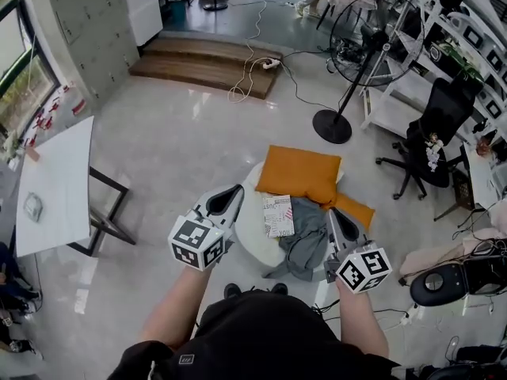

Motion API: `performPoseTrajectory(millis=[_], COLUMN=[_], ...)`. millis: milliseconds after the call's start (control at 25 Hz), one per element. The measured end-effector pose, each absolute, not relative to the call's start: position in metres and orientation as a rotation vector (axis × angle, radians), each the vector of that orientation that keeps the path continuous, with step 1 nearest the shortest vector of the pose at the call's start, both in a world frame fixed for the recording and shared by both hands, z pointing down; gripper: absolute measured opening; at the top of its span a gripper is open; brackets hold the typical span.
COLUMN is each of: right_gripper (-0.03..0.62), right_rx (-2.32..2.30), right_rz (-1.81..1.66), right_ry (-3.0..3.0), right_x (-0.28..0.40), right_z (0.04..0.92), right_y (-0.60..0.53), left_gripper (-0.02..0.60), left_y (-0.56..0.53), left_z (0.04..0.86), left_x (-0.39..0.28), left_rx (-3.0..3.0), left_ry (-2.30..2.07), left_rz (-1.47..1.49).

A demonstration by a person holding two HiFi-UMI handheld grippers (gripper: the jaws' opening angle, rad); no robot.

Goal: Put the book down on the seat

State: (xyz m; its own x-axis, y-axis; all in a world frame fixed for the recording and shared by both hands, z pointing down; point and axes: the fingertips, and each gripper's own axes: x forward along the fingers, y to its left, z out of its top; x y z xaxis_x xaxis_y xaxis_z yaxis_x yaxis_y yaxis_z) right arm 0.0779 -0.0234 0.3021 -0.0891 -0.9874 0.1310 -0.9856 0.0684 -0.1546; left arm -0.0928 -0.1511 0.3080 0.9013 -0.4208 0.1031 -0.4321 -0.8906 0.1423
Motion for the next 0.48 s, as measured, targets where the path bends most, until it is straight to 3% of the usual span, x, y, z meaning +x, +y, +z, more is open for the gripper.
performPoseTrajectory(millis=[480], right_gripper=[0.012], right_rx=[-2.056], right_rz=[-0.339], right_ry=[2.309], right_x=[0.112], right_z=[0.310], right_y=[-0.024], left_gripper=[0.003], left_y=[-0.149], left_z=[0.310], left_x=[-0.052], left_rx=[2.909], left_ry=[-0.701], left_rz=[0.180])
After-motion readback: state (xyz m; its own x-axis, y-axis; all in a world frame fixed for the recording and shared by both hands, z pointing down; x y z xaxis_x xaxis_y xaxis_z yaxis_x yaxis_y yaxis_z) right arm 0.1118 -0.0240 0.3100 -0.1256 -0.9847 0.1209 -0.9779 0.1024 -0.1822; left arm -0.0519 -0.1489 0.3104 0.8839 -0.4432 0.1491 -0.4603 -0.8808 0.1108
